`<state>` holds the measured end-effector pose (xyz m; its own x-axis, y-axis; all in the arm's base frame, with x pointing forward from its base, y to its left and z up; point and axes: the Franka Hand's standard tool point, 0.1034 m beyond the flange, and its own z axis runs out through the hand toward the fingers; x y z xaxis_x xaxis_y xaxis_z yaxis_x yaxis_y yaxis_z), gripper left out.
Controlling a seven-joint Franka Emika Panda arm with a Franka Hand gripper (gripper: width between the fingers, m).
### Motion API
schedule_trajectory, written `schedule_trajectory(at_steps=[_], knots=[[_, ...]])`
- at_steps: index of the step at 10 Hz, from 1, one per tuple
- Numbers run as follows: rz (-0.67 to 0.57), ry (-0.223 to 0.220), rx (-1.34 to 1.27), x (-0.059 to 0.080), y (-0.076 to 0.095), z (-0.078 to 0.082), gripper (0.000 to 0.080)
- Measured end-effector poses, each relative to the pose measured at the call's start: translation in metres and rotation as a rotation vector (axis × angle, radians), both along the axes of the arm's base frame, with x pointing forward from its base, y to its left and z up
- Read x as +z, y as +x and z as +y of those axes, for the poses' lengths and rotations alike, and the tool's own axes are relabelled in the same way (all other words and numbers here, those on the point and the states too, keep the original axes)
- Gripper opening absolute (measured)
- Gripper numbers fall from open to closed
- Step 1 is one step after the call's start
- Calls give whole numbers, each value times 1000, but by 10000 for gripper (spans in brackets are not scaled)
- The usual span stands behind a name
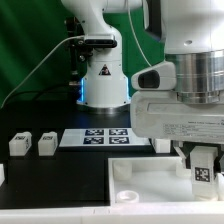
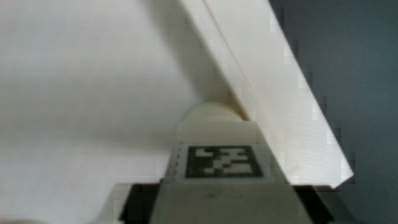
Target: Assemble one leg
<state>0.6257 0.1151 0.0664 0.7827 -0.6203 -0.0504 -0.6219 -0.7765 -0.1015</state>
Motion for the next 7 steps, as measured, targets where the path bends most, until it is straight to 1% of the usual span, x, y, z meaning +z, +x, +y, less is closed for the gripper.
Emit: schedule_trajectory(at_steps=[1,2,3,5,7], knots=[[8,6,-82,-1,0,1,289],[28,20,-292,-1,2,1,289],[36,43,-445,-2,3,1,289],[49,111,-790,-4,3,5,291],[41,172,-1038,-4,3,9,291]])
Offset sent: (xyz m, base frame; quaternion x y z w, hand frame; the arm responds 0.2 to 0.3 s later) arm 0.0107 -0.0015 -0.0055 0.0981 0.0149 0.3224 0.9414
